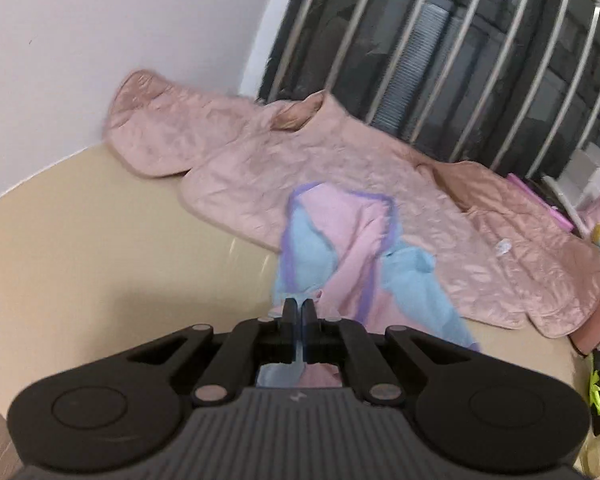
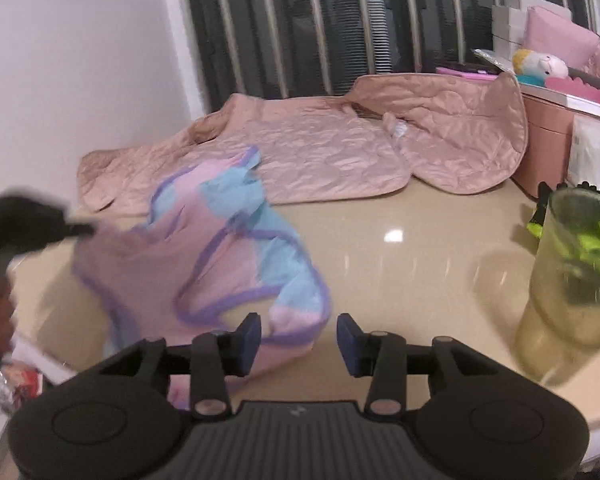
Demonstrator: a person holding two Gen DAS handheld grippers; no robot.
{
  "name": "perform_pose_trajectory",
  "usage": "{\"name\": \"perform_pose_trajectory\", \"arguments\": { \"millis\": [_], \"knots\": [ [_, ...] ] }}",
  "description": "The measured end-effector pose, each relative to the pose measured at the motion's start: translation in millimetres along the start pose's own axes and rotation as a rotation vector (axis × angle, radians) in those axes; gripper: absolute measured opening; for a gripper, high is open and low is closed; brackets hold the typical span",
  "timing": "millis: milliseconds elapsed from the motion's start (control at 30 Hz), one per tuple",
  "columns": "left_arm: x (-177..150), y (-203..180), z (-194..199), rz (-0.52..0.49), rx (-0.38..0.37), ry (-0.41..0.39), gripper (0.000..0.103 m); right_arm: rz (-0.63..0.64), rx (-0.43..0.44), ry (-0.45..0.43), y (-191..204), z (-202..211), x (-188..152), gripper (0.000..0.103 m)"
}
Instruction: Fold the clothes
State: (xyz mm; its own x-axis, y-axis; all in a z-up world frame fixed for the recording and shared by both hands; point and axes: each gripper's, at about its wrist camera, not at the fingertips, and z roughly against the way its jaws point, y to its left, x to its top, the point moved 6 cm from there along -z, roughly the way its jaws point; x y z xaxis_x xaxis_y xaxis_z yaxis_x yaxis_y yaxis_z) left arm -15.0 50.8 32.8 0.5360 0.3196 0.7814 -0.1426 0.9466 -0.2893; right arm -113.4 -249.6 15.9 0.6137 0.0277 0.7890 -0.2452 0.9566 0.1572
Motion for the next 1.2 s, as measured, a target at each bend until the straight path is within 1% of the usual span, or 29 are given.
{"name": "perform_pose_trajectory", "arguments": {
  "millis": [67,100,133,200,233,300,367,400,433,467,500,533,600,633,700,733,800,833,867,900,933,967,1000,1033,1100,1200],
  "knots": [
    [-8,-7,1,-0.028,0.022,-0.005,0.007,0.048,0.006,0.006,16,4,-10,0.041],
    [-13,-7,1,-0.036,0.043,0.008,0.014,0.061,-0.003,0.012,23,3,-15,0.041],
    [-18,-6,2,-0.04,0.057,0.025,0.025,0.07,-0.004,0.017,29,2,-18,0.041],
    [-27,2,12,-0.034,0.063,0.033,0.039,0.07,0.015,0.03,36,-3,-19,0.041],
    [-31,5,17,-0.031,0.066,0.037,0.043,0.072,0.026,0.038,39,-6,-19,0.041],
    [-40,10,31,-0.034,0.061,0.045,0.047,0.076,0.052,0.061,47,-16,-21,0.04],
    [-51,7,48,-0.062,0.029,0.05,0.051,0.059,0.083,0.089,55,-27,-19,0.028],
    [-57,3,59,-0.088,0.006,0.04,0.056,0.039,0.105,0.099,56,-31,-15,0.007],
    [-63,-3,70,-0.114,-0.021,0.014,0.067,-0.007,0.145,0.094,56,-35,-8,0.004],
    [-70,-6,80,-0.13,-0.054,-0.025,0.075,-0.068,0.194,0.082,53,-38,0,0.004],
    [-77,-9,89,-0.148,-0.084,-0.065,0.085,-0.118,0.231,0.071,52,-42,11,0.003],
    [-85,-13,98,-0.176,-0.101,-0.101,0.085,-0.163,0.263,0.06,51,-48,24,0.003],
    [-101,-25,107,-0.251,-0.102,-0.11,0.085,-0.252,0.326,0.038,48,-59,50,0.003],
    [-108,-33,109,-0.286,-0.104,-0.107,0.085,-0.273,0.35,0.041,49,-64,60,0.003],
    [-114,-50,108,-0.347,-0.099,-0.124,0.085,-0.291,0.39,0.062,53,-76,79,0.003],
    [-115,-58,106,-0.374,-0.09,-0.138,0.086,-0.292,0.403,0.081,56,-82,86,0.006],
    [-116,-73,101,-0.425,-0.07,-0.161,0.089,-0.277,0.416,0.123,61,-87,89,0.008],
    [-113,-78,91,-0.431,-0.047,-0.147,0.089,-0.266,0.411,0.128,61,-87,89,0.01],
    [-109,-83,80,-0.428,-0.032,-0.123,0.089,-0.254,0.397,0.119,60,-83,88,0.012],
    [-107,-86,70,-0.427,-0.03,-0.099,0.088,-0.236,0.376,0.096,57,-76,86,0.024],
    [-107,-89,59,-0.438,-0.025,-0.084,0.081,-0.214,0.353,0.07,55,-68,83,0.039],
    [-106,-90,51,-0.456,-0.002,-0.08,0.077,-0.194,0.323,0.049,51,-62,80,0.043],
    [-106,-90,43,-0.473,0.017,-0.076,0.069,-0.174,0.288,0.03,46,-55,76,0.045],
    [-107,-88,41,-0.476,0.016,-0.063,0.068,-0.143,0.251,0.015,41,-48,70,0.045],
    [-109,-77,38,-0.434,-0.032,-0.015,0.069,-0.063,0.18,-0.011,30,-34,56,0.045],
    [-102,-51,36,-0.292,-0.073,0.05,0.072,0.068,0.108,-0.028,20,-26,44,0.045]
  ]
}}
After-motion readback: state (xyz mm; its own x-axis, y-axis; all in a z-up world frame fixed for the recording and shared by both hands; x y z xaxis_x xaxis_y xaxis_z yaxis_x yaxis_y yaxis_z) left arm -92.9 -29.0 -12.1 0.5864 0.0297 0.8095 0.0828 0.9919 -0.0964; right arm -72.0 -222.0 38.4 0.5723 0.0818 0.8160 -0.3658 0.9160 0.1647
